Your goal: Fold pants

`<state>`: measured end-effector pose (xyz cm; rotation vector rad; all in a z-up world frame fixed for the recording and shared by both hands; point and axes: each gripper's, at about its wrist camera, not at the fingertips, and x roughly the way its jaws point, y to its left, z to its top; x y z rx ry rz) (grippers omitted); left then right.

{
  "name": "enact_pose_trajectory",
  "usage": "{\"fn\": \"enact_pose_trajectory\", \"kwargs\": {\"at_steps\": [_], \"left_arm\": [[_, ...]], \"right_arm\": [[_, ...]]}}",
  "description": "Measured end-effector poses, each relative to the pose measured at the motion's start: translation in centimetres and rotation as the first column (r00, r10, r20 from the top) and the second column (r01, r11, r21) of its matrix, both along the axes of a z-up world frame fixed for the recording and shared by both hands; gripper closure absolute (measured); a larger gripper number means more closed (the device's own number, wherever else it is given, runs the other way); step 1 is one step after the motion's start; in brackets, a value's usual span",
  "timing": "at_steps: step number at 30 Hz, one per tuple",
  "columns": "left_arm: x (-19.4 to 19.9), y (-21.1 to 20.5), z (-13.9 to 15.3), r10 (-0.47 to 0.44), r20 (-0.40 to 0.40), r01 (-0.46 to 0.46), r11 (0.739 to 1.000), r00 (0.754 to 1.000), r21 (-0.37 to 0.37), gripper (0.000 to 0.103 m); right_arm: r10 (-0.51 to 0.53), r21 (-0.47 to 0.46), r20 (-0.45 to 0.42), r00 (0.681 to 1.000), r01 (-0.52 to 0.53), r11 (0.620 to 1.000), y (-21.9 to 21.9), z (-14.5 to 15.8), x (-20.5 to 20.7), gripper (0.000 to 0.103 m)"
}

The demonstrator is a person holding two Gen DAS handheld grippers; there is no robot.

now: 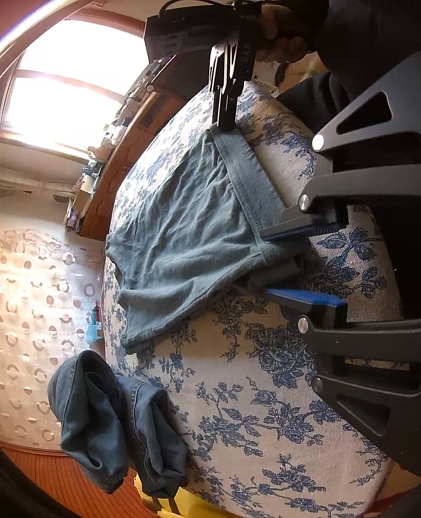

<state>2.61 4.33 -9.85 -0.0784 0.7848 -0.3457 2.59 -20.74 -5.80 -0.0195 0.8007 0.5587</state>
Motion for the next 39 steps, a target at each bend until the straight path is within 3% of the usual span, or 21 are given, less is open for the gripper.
{"fn": "enact_pose_trajectory", "kwargs": {"at_steps": [13, 16, 20, 28, 39], "left_arm": [[0.3, -0.2, 0.0, -0.004, 0.004, 0.004, 1.0, 1.0, 0.01, 0.073], [0.3, -0.2, 0.1, -0.008, 0.005, 0.008, 1.0, 1.0, 0.01, 0.079], [0.1, -0.4, 0.5, -0.011, 0.013, 0.011, 1.0, 1.0, 0.008, 0.086], [-0.6, 0.2, 2.1, -0.008, 0.048, 0.009, 1.0, 0.999, -0.012, 0.087], [1.7, 0.8, 3.5, 0.009, 0.092, -0.009, 1.0, 0.996, -0.008, 0.087]], "right_arm": [[0.01, -0.006, 0.01, 1.0, -0.01, 1.0, 0.7, -0.1, 0.1, 0.076], [0.022, -0.009, 0.01, 1.0, -0.022, 1.0, 0.9, -0.2, 0.1, 0.077], [0.036, 0.006, 0.007, 0.999, -0.036, 0.999, 0.5, 0.2, 0.0, 0.089], [0.07, 0.044, 0.008, 0.998, -0.07, 0.997, 0.0, 1.3, -0.6, 0.091], [0.057, 0.052, 0.094, 0.994, -0.062, 0.997, 0.4, 4.1, 1.3, 0.092]]}}
